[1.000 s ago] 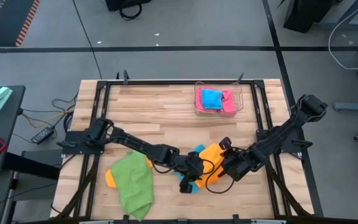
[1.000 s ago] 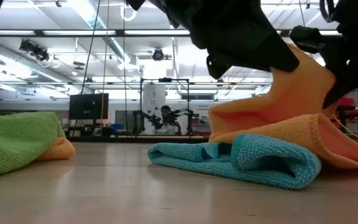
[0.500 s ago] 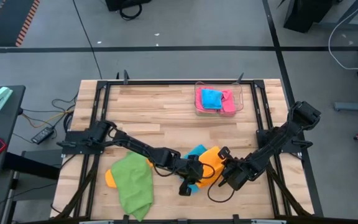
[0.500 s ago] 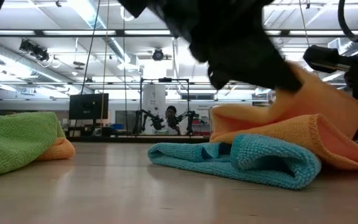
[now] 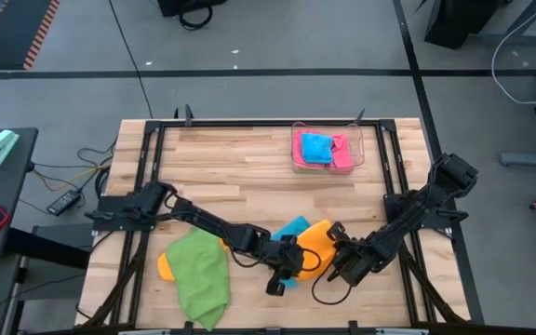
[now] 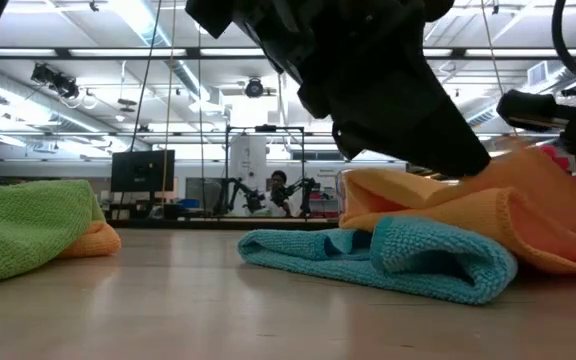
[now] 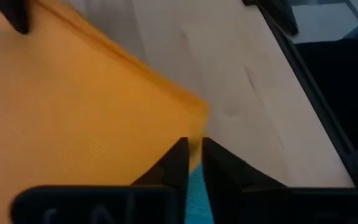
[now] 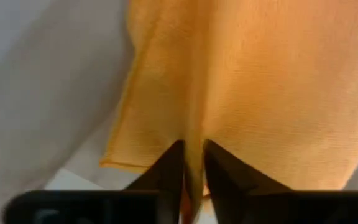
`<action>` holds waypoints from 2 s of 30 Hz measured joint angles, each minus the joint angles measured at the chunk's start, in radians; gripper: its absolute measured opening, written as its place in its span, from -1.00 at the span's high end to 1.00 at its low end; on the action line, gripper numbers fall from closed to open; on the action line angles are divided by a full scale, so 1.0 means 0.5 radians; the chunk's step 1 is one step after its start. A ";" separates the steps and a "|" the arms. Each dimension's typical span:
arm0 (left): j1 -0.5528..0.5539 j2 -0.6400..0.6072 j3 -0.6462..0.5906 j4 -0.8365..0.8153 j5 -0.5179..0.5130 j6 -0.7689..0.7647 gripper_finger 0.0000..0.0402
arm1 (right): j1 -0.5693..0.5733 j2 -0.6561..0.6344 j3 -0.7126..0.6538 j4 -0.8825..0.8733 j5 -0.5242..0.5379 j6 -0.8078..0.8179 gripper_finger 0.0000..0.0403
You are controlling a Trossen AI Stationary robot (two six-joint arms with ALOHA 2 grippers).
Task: Fold microfiber towels
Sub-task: Fold the right yellow towel
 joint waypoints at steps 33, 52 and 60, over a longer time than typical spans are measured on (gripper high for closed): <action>-0.086 -0.135 0.147 -0.932 -0.756 -0.155 0.15 | 0.201 -0.357 0.171 -0.215 0.240 0.770 0.04; -0.021 -0.083 0.047 -0.801 -0.802 -0.537 0.27 | 0.028 -0.351 -0.273 0.854 0.439 0.779 0.04; 0.027 -0.082 0.047 -0.672 -0.820 -0.452 0.37 | 0.030 -0.351 -0.455 1.034 0.370 0.934 0.04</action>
